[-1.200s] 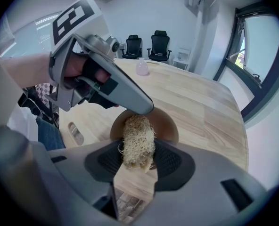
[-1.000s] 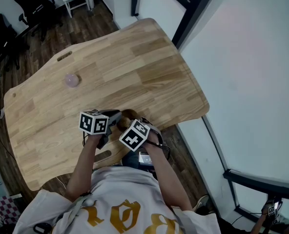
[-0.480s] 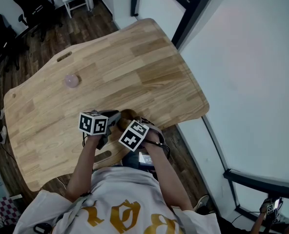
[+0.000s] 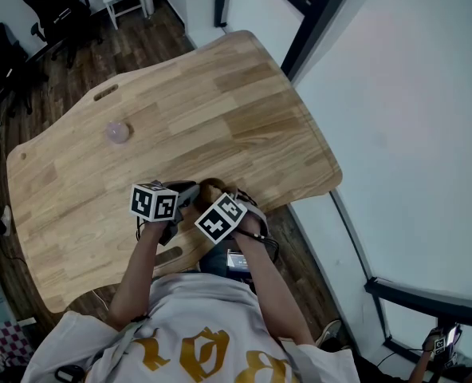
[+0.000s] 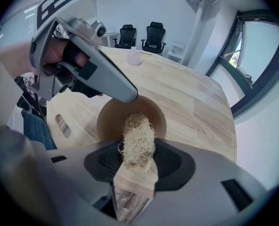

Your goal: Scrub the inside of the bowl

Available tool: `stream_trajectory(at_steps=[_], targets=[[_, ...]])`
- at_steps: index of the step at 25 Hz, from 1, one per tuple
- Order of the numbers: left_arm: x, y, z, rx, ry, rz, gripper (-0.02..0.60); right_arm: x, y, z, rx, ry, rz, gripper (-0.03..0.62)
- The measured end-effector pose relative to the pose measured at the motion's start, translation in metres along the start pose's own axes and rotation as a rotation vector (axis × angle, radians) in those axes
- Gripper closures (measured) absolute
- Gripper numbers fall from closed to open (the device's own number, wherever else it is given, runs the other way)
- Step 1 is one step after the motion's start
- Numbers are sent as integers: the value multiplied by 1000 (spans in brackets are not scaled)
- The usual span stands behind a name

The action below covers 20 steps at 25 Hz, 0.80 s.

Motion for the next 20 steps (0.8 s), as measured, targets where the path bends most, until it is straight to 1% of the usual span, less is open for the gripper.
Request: stream_trajectory(at_steps=[4,6,8,11,13,20], targets=[[-1,2,1,-10,-8,11,540,-2,-2,1,23,-37,-3,413],[-3,3,2,-19,-28,27,540,-5,-2,3,52,-75,20,413],[-4,7,4,-33,-51,39,540,-7,-4,3,103,-127,51,413],[-5,13,3,-60,-65,49,540,-9,-8,2,175,-196,89,412],[-4,16,0,-78,-73,57,540,-9,-10,0,213,-223,110,412],[1,35,-10,-167,-106,78,541,-9,-16,-5,297,-297,149,413]])
Point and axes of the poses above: the fingertips, and each gripper's own axes: x forward along the fingers, y to its left, z out of its top, the point moved 6 cm from there along -x, backward along the fingers, and after that the axes turned 8 degrees about y, right-handed, at the moved point
